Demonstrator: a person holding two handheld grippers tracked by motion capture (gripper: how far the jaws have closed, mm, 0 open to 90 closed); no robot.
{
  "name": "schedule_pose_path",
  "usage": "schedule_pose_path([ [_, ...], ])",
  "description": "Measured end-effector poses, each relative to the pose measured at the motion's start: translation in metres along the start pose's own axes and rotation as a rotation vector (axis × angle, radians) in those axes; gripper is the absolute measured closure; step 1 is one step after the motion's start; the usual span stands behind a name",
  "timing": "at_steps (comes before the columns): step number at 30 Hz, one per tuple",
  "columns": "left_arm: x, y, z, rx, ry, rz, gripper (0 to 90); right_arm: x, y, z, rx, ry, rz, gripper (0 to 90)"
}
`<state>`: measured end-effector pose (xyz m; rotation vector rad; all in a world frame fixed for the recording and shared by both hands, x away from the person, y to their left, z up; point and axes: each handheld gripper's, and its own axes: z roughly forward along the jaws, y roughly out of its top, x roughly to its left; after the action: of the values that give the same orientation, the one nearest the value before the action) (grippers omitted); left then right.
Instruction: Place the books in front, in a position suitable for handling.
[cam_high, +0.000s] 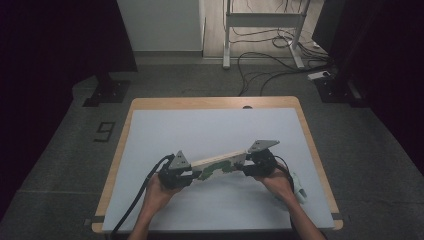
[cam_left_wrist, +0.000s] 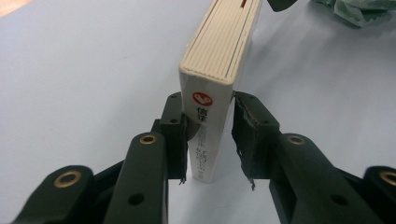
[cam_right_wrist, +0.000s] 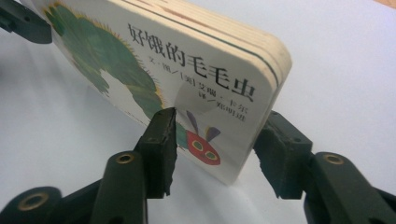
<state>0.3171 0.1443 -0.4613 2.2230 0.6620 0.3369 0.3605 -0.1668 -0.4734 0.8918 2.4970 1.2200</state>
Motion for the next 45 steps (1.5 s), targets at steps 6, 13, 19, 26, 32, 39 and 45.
schedule_pose_path([
  [6,0.000,-0.002,0.000,-0.012,-0.004,0.002,66.5,0.002,-0.001,-0.002,0.012,0.003,-0.007,41.4],
  [13,-0.001,-0.002,0.000,-0.015,-0.004,0.007,66.3,-0.001,-0.006,-0.015,0.023,-0.029,-0.004,32.4],
  [19,-0.002,-0.003,-0.001,-0.017,0.000,0.008,66.0,-0.004,-0.010,-0.027,0.051,-0.066,-0.003,28.8],
  [26,-0.003,-0.003,-0.001,-0.018,-0.003,0.010,66.0,-0.008,-0.020,-0.046,0.058,-0.100,0.017,26.0],
  [32,-0.002,-0.003,-0.001,-0.020,-0.009,0.009,65.1,-0.010,-0.031,-0.061,0.071,-0.127,0.025,24.3],
  [39,-0.002,-0.004,-0.002,-0.021,-0.009,0.005,64.3,-0.014,-0.048,-0.080,0.096,-0.159,0.049,21.9],
  [45,-0.002,-0.004,-0.003,-0.020,-0.004,0.006,64.8,-0.018,-0.062,-0.088,0.113,-0.167,0.078,19.4],
])
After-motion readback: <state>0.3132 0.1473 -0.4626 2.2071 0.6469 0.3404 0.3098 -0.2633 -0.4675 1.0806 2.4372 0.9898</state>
